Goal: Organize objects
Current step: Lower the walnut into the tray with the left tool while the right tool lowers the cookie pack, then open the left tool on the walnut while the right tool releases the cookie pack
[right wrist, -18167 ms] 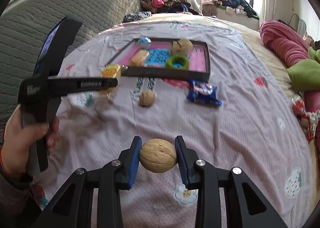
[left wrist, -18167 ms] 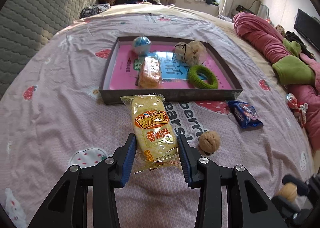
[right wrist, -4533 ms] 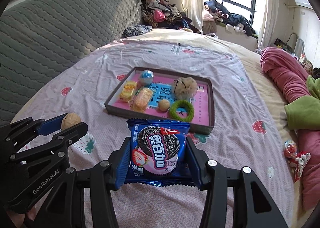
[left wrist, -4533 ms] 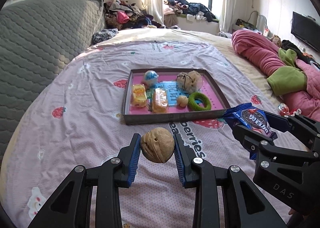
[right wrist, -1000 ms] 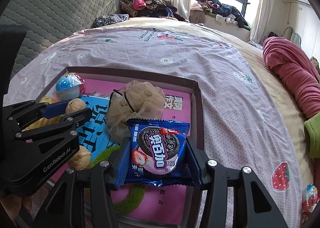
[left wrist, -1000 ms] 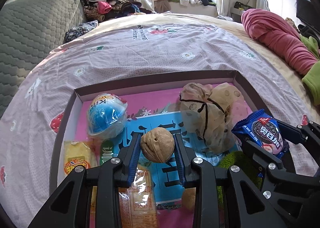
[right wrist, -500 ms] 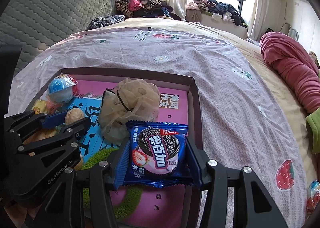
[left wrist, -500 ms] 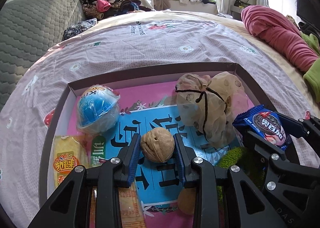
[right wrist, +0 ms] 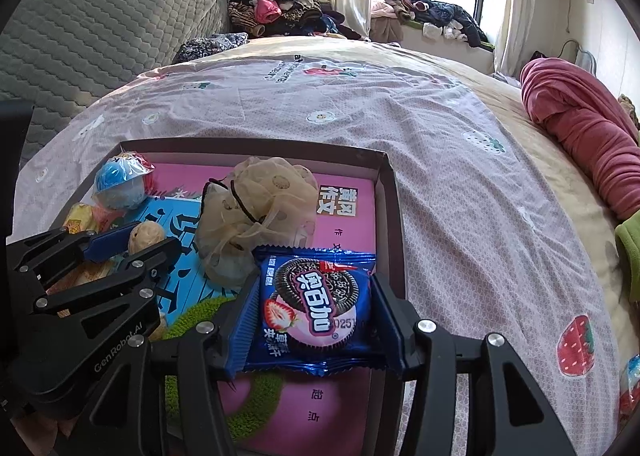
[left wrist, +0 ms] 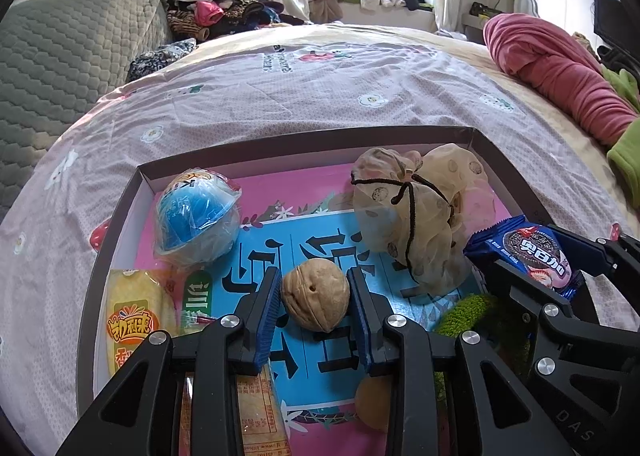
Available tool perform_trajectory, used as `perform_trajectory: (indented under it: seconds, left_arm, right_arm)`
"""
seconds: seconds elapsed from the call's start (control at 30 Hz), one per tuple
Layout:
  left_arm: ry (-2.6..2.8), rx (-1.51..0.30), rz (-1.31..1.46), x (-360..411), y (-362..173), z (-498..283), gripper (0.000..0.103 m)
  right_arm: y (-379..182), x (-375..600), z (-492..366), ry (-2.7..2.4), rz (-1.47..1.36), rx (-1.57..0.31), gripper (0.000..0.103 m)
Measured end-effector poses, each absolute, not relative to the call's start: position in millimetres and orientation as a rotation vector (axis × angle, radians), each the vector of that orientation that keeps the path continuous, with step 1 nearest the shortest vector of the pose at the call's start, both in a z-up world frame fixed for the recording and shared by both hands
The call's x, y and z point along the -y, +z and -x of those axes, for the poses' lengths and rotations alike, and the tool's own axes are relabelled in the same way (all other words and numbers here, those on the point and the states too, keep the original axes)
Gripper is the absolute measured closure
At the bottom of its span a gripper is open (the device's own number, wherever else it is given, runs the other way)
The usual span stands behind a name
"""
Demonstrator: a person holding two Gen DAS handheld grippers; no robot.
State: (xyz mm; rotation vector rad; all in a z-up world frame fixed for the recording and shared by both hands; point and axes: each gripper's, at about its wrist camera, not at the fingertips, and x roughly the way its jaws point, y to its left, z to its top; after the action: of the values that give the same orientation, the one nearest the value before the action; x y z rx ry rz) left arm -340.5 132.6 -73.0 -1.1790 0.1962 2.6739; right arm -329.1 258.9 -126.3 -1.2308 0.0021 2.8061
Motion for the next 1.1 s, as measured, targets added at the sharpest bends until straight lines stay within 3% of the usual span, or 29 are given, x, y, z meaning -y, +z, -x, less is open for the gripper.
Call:
perform_trajectory:
  seconds: [0.13, 0.47, 0.87, 1.1]
  left_arm:
    - [2.67, -0.195, 1.174, -132.2, -72.9, 339.9, 0.053]
    - [2.695, -0.172, 1.125, -124.7, -61.6, 333.4, 0.036]
    - [2.729, -0.15, 1.081, -116.4, -48.5, 323.9, 0.027]
    - [2.739, -0.118, 1.06, -110.2, -39.8, 319.3, 0.025]
  right_arm:
    - [-125.5, -258.2, 328.6, 2.809, 1.223, -0.003, 0.048]
    - [-123.2, -260.1, 326.5, 2.812, 1.212, -0.014, 0.045]
    - [-113.7, -258.8, 320.4, 2.819, 1.178, -0.02, 0.041]
    - [-104.5, -259.7, 314.4, 2.838, 1.135, -0.041, 0.032]
